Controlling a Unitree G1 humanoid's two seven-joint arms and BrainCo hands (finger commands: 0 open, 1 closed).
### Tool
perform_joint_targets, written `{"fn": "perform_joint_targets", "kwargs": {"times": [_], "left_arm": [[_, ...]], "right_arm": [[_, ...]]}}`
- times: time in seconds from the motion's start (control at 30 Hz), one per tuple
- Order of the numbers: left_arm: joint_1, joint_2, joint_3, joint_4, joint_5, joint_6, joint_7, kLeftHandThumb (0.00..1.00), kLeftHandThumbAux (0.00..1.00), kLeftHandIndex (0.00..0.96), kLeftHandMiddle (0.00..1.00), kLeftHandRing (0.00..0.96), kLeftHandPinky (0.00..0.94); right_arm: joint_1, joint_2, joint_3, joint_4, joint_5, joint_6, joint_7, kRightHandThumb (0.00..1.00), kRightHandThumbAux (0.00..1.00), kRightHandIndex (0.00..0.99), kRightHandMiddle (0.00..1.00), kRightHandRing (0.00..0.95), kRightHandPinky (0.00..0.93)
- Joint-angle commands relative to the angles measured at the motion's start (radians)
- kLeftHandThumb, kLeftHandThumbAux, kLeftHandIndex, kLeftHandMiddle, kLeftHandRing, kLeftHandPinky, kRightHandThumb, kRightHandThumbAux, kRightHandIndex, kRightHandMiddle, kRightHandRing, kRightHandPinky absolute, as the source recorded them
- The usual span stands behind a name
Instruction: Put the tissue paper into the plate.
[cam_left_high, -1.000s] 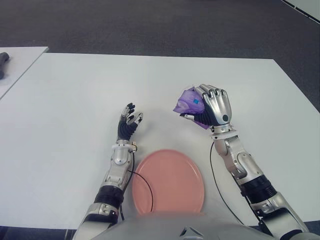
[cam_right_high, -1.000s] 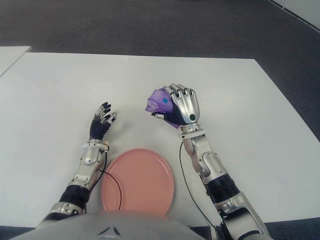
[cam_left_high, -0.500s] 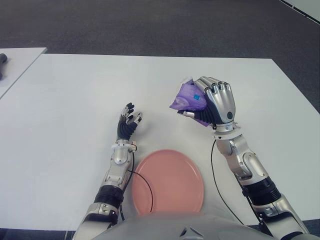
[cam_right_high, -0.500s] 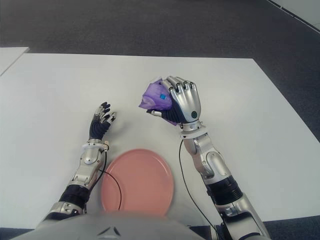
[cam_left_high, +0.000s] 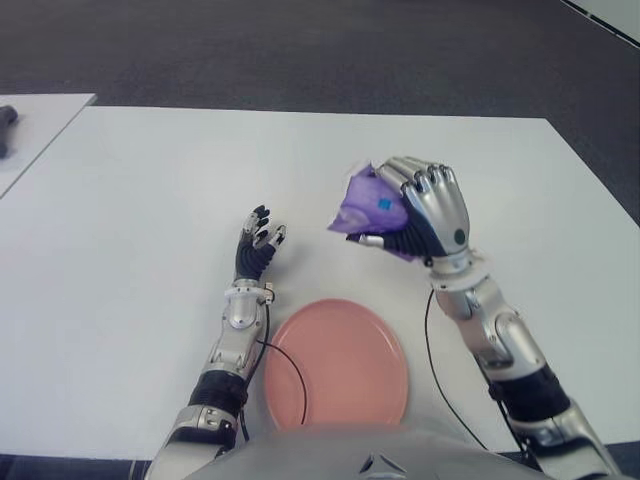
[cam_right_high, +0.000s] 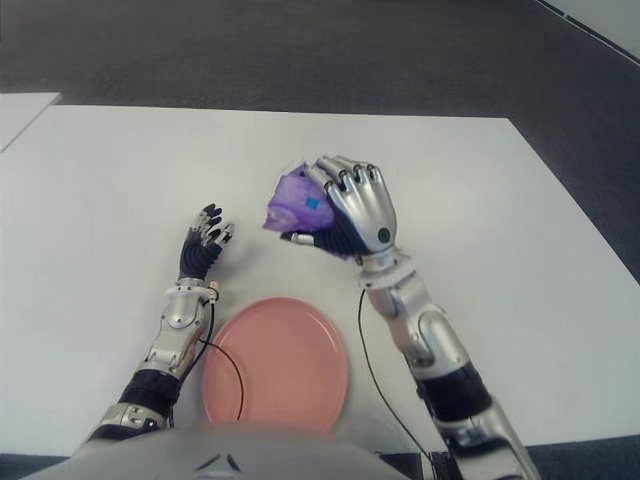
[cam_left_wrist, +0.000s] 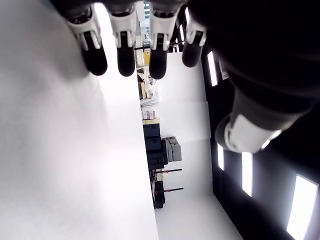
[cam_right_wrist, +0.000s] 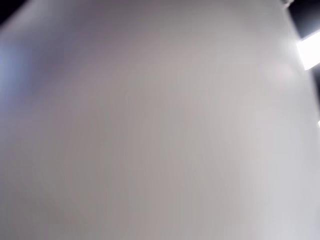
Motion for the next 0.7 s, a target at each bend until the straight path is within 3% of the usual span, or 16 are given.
{"fn": "perform_joint_targets", "kwargs": {"times": [0.03, 0.33, 0.5, 0.7], "left_arm": [[0.003, 0.002, 0.001, 0.012, 0.002, 0.002, -0.004, 0.313, 0.621, 0.123, 0.156, 0.140, 0.163], [0.006, 0.000, 0.000, 0.005, 0.009, 0.008, 0.003, 0.312, 0.629, 0.126, 0.156, 0.139, 0.159], [0.006, 0.000, -0.001, -0.001, 0.013, 0.016, 0.005, 0.306, 0.635, 0.127, 0.156, 0.134, 0.144], [0.008, -0.003, -0.001, -0.008, 0.011, 0.022, 0.003, 0.305, 0.641, 0.129, 0.155, 0.132, 0.141]], "right_arm": [[0.064, -0.014, 0.012, -0.033, 0.030, -0.050, 0.066, 0.852, 0.679, 0.396, 0.534, 0.834, 0.829], [0.094, -0.054, 0.014, -0.022, 0.119, -0.184, 0.169, 0.851, 0.680, 0.395, 0.536, 0.819, 0.813], [0.163, -0.071, 0.058, -0.044, 0.069, -0.230, 0.215, 0.852, 0.679, 0.397, 0.538, 0.809, 0.808], [0.189, -0.083, 0.062, -0.053, 0.051, -0.265, 0.260, 0.852, 0.679, 0.399, 0.541, 0.796, 0.811]]}}
